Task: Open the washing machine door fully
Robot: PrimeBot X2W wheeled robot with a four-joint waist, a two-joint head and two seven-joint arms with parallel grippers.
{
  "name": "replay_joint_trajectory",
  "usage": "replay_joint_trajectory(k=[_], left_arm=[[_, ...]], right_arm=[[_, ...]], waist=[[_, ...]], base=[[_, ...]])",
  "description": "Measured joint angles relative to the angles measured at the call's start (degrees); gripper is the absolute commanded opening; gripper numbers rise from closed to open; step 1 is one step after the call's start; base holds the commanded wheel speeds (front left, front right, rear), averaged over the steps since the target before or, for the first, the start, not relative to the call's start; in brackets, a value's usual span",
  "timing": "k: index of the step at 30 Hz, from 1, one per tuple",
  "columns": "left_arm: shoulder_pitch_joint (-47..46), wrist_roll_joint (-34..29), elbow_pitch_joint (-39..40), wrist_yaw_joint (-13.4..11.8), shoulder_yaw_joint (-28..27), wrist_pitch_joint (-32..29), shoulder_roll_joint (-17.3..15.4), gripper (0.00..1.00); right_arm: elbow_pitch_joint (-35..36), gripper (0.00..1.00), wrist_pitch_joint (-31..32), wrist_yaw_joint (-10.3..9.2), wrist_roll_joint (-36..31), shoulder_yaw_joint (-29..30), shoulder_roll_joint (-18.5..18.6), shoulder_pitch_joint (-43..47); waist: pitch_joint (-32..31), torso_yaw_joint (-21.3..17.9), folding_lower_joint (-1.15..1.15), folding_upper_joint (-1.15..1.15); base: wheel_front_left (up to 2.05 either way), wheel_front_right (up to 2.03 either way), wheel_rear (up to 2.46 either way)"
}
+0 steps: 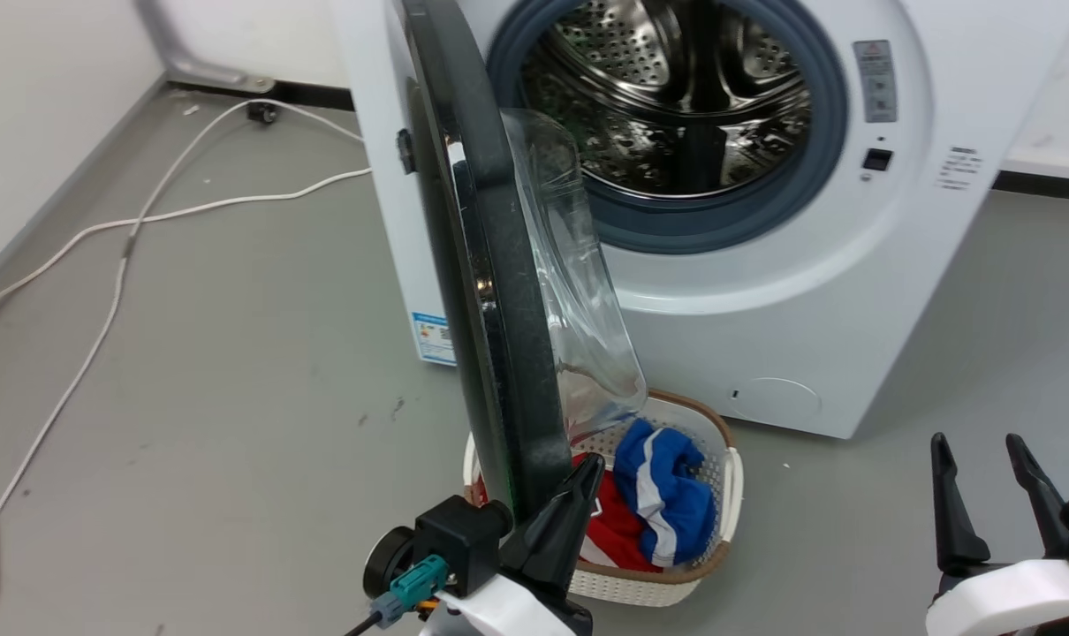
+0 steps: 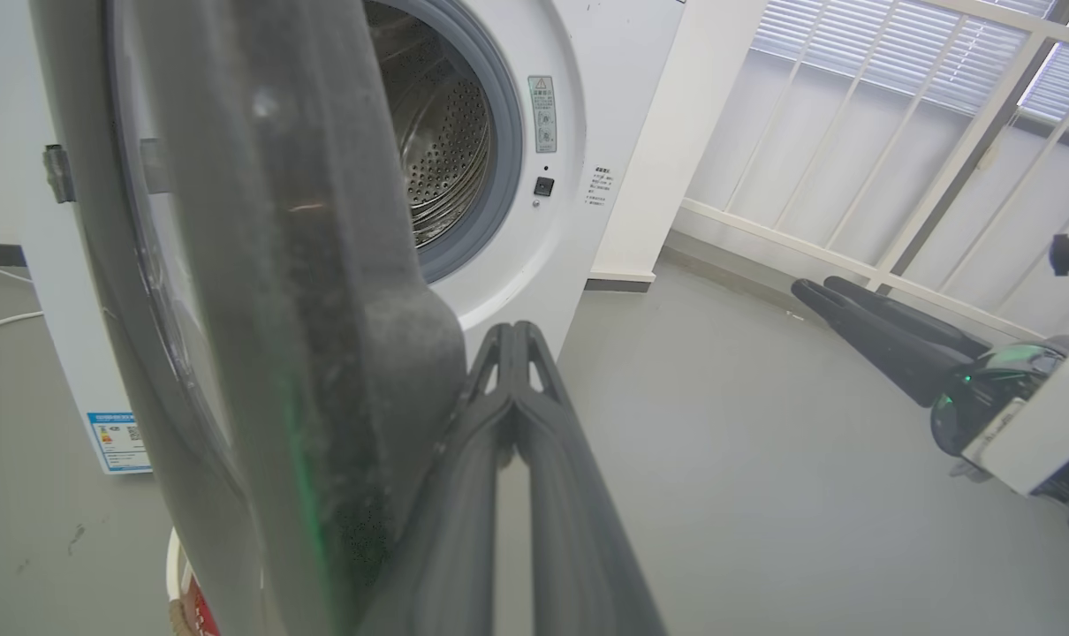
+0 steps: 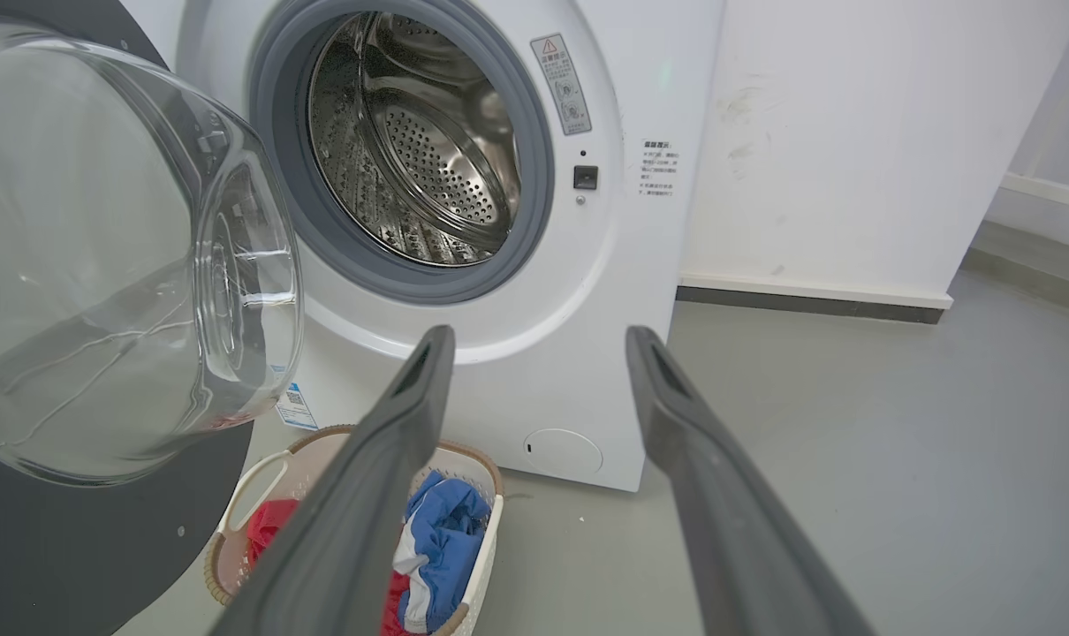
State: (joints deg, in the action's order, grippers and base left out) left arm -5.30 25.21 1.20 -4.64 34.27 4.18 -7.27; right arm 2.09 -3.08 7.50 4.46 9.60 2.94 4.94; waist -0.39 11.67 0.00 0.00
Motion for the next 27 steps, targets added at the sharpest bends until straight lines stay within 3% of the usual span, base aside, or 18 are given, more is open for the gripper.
replay_joint_trajectory(k=[7,15,27], left_arm=[[1.3,0.2,3.5,-3.0,-2.7,-0.1,-1.8,0.0],[1.8,0.9,5.1,-6.1,-9.6,-0.1,-6.4,0.0],[0.1,5.2,0.8,-7.2,-22.9,2.0,-14.6,0.0]], right_arm=[[0.8,1.0,0.1,0.0,-0.1,1.1,0.0,0.0],[1.1,1.0,0.4,0.0,-0.1,0.9,0.0,-0.3],[1.0,1.0,0.9,0.0,-0.1,0.1,0.0,-0.4]], waist=[[0.3,5.7,0.0,0.0],[0.8,11.0,0.0,0.0],[1.1,9.5,0.0,0.0]], base=[[0.0,0.0,0.0],[0.0,0.0,0.0],[0.0,0.0,0.0]])
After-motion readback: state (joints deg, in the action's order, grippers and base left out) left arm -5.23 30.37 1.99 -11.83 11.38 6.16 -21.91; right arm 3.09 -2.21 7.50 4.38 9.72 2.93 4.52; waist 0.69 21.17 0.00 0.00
